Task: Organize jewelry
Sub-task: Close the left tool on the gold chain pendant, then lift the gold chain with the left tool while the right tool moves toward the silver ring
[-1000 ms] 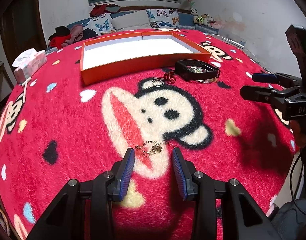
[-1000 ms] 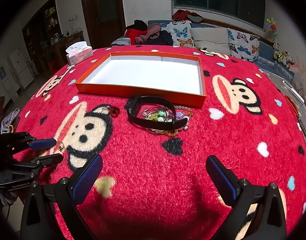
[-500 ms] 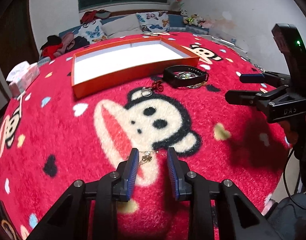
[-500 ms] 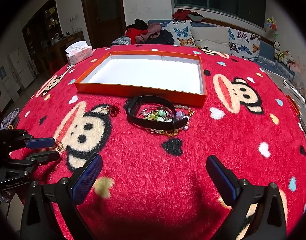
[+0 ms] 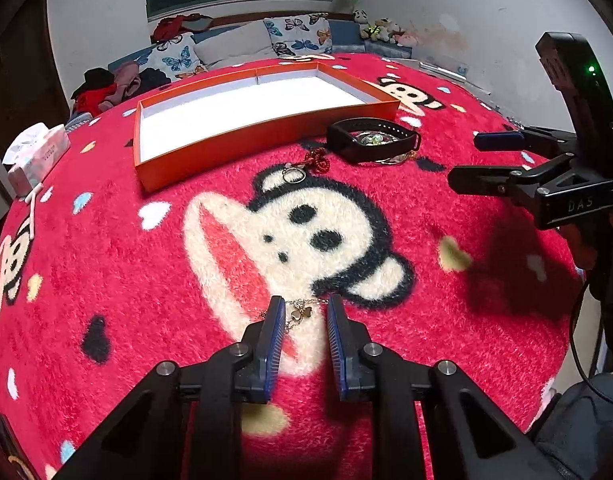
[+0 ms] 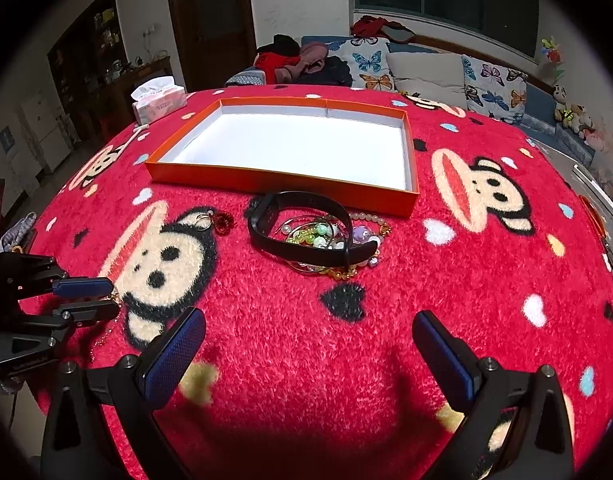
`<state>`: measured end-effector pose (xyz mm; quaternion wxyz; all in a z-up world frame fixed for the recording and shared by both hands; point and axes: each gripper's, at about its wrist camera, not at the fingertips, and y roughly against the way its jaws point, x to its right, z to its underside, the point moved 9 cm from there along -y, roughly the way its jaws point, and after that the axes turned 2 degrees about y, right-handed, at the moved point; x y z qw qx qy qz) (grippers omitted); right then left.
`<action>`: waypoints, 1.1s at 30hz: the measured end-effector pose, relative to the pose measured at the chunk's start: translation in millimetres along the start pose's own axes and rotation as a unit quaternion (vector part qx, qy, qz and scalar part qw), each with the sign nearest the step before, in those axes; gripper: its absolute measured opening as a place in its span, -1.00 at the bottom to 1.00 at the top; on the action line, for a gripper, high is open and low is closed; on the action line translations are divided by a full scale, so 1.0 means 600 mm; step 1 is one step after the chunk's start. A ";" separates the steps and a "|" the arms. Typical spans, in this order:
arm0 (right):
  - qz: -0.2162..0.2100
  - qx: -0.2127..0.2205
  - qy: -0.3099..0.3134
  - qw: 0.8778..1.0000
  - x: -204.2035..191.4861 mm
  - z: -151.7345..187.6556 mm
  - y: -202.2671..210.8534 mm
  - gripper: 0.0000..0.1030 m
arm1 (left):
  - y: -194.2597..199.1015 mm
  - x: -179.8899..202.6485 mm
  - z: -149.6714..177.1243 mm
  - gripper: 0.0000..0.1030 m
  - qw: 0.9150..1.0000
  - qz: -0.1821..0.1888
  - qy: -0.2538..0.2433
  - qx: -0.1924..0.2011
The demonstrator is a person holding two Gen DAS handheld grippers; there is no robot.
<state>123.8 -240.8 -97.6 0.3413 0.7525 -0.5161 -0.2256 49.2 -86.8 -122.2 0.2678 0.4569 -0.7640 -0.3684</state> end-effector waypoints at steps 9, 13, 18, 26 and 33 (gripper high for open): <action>0.002 -0.001 0.002 1.000 -0.001 -0.001 -0.006 1.00 | -0.004 0.000 0.000 -0.66 1.000 0.002 -0.010 0.000; -0.001 0.003 0.004 1.000 0.000 -0.006 -0.008 1.00 | -0.004 0.002 -0.002 -0.79 1.000 -0.006 -0.015 0.005; -0.005 0.004 0.006 1.000 0.009 -0.015 -0.009 1.00 | 0.011 0.000 -0.014 -0.80 1.000 0.002 0.000 0.019; -0.040 0.009 0.001 0.999 0.003 -0.044 -0.008 0.79 | 0.049 -0.008 -0.052 -0.80 0.999 0.008 0.015 0.050; -0.060 0.007 0.023 0.998 -0.018 -0.059 -0.019 0.56 | 0.077 -0.029 -0.079 -0.80 0.997 0.012 0.032 0.066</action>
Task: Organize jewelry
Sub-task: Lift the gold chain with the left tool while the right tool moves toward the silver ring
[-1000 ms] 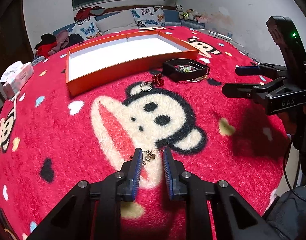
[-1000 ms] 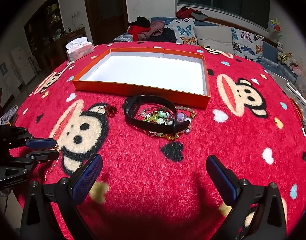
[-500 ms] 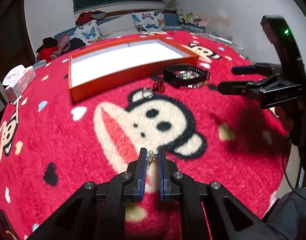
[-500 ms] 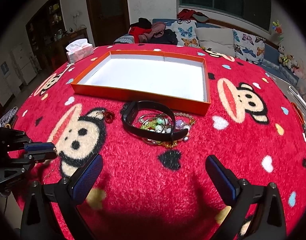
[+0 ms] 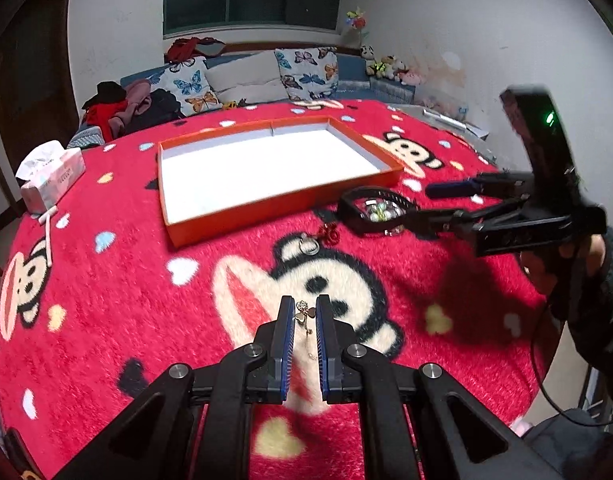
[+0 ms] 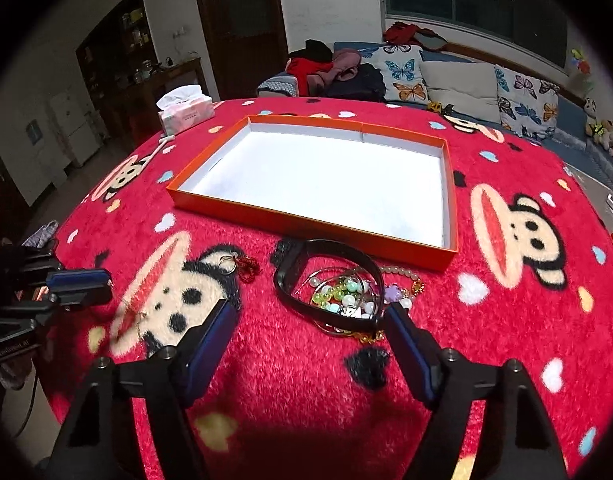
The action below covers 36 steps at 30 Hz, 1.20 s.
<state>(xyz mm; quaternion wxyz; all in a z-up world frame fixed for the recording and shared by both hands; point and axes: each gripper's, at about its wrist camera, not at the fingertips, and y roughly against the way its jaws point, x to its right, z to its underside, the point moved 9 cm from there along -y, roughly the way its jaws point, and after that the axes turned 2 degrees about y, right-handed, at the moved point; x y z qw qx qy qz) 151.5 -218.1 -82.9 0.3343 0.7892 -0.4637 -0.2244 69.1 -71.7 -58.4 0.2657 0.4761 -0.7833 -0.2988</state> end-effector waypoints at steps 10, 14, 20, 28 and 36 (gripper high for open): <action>0.003 -0.019 -0.016 1.000 0.022 0.014 -0.012 0.44 | 0.036 -0.032 -0.046 -0.80 0.999 -0.009 0.017 0.028; 0.004 -0.019 -0.013 1.000 0.028 0.008 -0.015 0.44 | 0.053 -0.029 -0.067 -0.80 0.999 -0.010 0.013 0.043; -0.010 -0.031 0.004 0.999 0.027 0.006 -0.024 0.45 | 0.063 -0.022 -0.094 -0.80 0.999 -0.011 0.007 0.050; -0.019 -0.045 0.027 0.998 0.040 0.005 -0.028 0.45 | 0.069 -0.013 -0.129 -0.80 0.998 -0.007 -0.004 0.061; -0.024 -0.056 0.036 0.997 0.043 0.015 -0.036 0.46 | 0.066 -0.015 -0.176 -0.80 0.997 -0.011 -0.009 0.071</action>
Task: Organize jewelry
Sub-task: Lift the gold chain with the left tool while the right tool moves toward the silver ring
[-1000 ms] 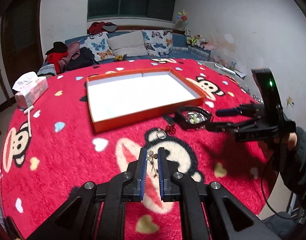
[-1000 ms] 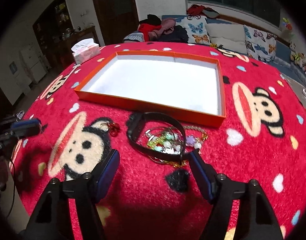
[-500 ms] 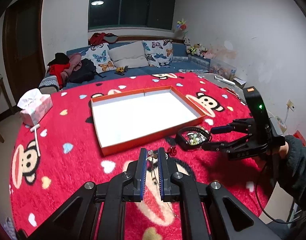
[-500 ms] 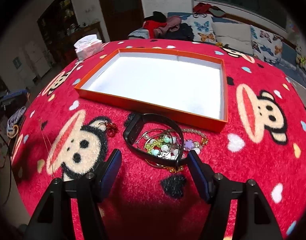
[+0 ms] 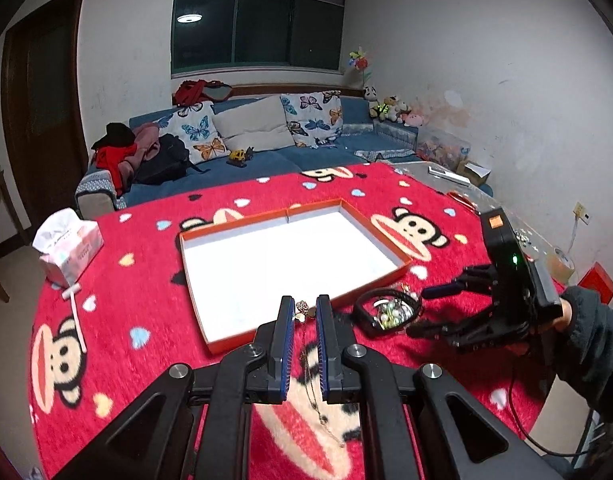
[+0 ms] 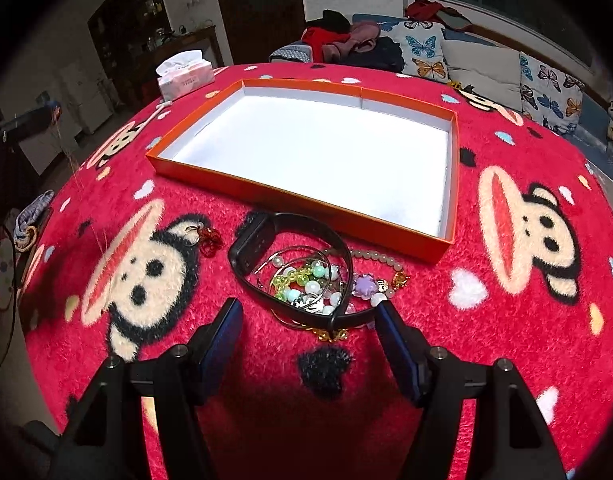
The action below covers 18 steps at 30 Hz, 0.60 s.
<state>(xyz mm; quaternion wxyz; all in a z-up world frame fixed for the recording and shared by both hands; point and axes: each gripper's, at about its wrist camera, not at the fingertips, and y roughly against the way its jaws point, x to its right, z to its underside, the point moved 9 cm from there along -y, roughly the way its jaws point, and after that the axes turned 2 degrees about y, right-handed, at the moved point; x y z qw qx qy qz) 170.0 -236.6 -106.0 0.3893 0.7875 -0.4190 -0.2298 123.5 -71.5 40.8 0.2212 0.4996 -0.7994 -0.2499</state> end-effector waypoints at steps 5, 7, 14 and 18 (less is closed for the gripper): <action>-0.003 0.007 0.001 1.000 -0.001 -0.005 0.001 0.46 | -0.002 -0.002 -0.035 -0.80 1.000 -0.001 -0.003 0.010; -0.003 0.011 0.000 1.000 0.001 -0.007 0.003 0.46 | -0.005 -0.004 -0.052 -0.80 1.000 -0.004 -0.005 0.014; -0.003 0.008 -0.003 1.000 0.010 -0.006 0.001 0.46 | -0.023 -0.016 -0.114 -0.80 1.000 -0.008 -0.009 0.029; -0.003 0.015 0.002 1.000 0.004 -0.014 0.006 0.46 | -0.033 -0.018 -0.123 -0.80 1.000 -0.008 -0.009 0.026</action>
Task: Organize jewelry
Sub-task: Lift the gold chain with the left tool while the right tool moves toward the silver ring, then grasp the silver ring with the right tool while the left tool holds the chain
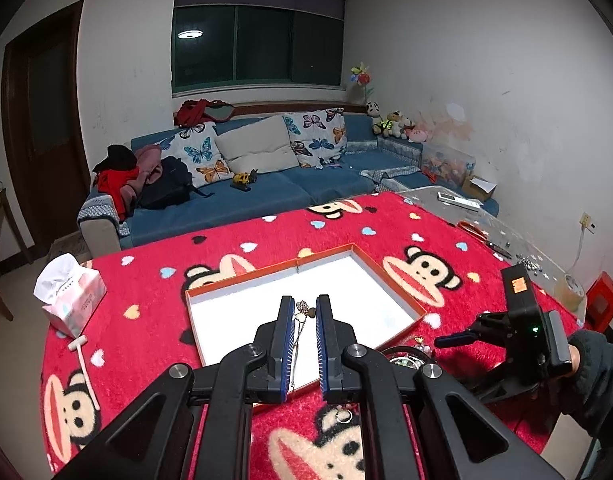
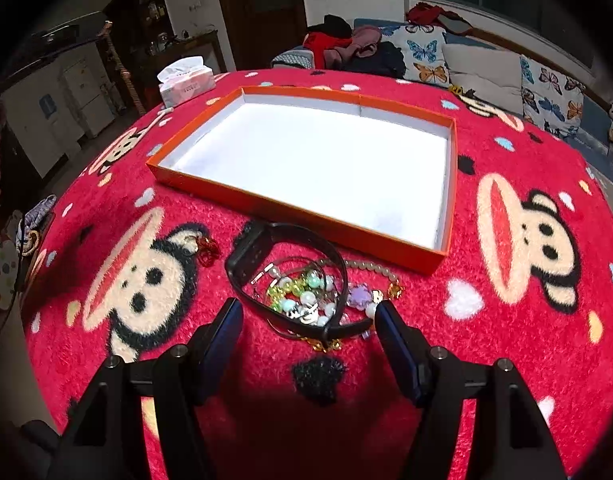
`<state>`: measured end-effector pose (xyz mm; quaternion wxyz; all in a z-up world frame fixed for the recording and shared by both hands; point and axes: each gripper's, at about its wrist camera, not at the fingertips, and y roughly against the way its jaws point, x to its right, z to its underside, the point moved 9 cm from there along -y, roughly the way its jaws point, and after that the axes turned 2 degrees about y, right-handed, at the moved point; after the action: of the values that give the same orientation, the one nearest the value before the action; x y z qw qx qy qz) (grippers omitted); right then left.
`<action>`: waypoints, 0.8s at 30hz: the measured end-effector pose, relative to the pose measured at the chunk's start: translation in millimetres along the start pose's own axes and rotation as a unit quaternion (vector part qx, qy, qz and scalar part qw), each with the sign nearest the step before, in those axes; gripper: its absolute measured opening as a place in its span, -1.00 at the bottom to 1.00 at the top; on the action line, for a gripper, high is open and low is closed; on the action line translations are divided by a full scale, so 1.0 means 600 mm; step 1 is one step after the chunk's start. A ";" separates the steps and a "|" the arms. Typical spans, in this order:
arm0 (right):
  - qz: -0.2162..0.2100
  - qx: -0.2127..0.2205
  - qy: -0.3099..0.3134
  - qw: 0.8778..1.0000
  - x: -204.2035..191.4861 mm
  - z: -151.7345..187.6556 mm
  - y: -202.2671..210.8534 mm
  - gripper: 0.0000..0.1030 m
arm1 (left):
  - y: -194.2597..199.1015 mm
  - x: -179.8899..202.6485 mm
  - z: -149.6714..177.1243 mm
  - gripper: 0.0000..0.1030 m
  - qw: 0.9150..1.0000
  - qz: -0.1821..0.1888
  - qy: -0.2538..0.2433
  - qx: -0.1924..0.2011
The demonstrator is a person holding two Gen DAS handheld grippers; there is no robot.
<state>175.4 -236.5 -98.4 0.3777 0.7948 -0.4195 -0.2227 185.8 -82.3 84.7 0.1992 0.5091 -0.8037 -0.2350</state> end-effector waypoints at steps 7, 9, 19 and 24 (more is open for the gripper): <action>-0.040 0.026 0.029 0.998 -0.059 -0.027 0.008 0.46 | -0.003 0.002 0.011 -0.80 1.000 0.000 0.000 -0.005; -0.057 0.025 0.039 0.997 -0.082 -0.031 0.003 0.46 | 0.001 0.002 0.011 -0.80 1.000 -0.001 -0.001 -0.004; -0.128 -0.020 0.062 0.990 -0.169 -0.018 -0.055 0.10 | 0.016 -0.003 0.023 -0.80 1.000 0.001 0.001 -0.003; -0.116 -0.018 0.051 0.992 -0.159 -0.026 -0.071 -0.14 | 0.023 -0.016 0.029 -0.80 1.000 -0.002 0.007 -0.002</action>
<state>154.6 -134.7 -118.6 0.3846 0.8413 -0.3008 -0.2322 170.1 -65.1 77.5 0.2058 0.5117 -0.8008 -0.2336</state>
